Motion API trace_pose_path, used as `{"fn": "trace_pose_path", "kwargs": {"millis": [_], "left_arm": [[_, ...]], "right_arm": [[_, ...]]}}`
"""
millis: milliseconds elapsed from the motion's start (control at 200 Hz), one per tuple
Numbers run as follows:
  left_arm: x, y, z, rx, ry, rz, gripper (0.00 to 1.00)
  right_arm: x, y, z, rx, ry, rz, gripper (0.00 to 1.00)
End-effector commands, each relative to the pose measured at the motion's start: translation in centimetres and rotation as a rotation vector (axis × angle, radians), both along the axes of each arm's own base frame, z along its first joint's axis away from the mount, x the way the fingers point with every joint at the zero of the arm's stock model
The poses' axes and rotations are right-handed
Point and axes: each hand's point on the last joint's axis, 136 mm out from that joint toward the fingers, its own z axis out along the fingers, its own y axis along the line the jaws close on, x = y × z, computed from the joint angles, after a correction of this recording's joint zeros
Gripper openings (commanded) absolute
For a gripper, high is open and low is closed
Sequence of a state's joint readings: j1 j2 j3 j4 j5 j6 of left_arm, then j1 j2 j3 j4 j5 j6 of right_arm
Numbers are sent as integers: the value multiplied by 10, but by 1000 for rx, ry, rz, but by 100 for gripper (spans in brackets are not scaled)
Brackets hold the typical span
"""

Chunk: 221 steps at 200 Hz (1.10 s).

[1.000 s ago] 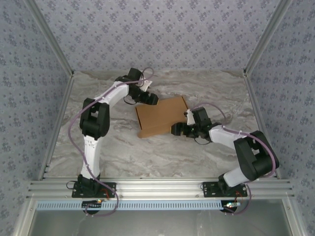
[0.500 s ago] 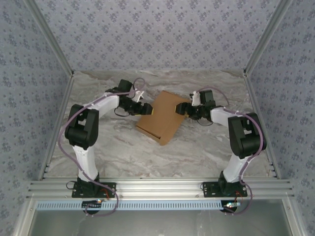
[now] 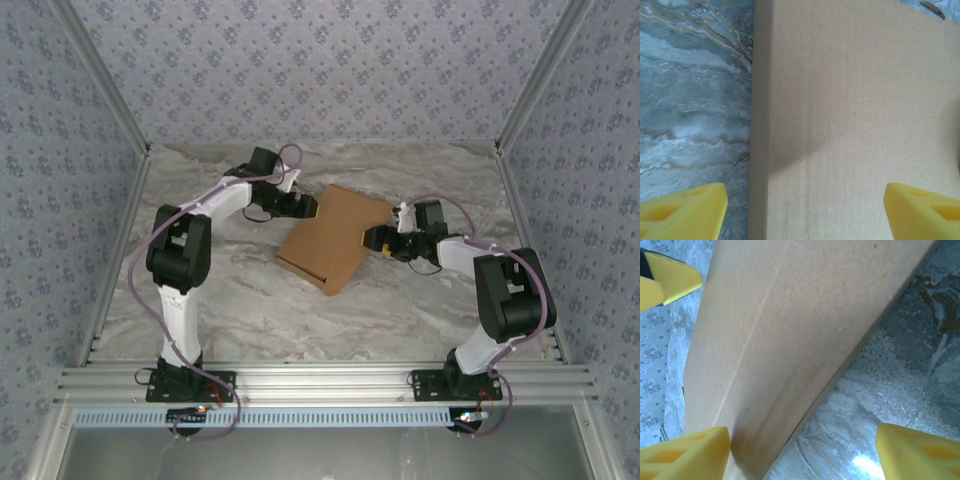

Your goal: Fold the paper box

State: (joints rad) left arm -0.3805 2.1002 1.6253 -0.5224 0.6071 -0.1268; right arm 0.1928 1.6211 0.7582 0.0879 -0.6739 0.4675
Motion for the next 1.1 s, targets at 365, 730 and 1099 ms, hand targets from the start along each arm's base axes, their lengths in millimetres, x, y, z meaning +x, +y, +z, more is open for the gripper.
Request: {"fn": "trace_pose_path", "kwargs": {"millis": [365,730,1099], "left_arm": [[-12,1,-40,60,106,-20,66],[-26,-4,-37,-55,165,45,56],[-39,-10,-32,-175,228,105,43]], "right_arm": [[10,5,-11,74,10,1,32],[26,10,-9,117,7,-19,18],[33,13,4,133,-30,-14,9]]}}
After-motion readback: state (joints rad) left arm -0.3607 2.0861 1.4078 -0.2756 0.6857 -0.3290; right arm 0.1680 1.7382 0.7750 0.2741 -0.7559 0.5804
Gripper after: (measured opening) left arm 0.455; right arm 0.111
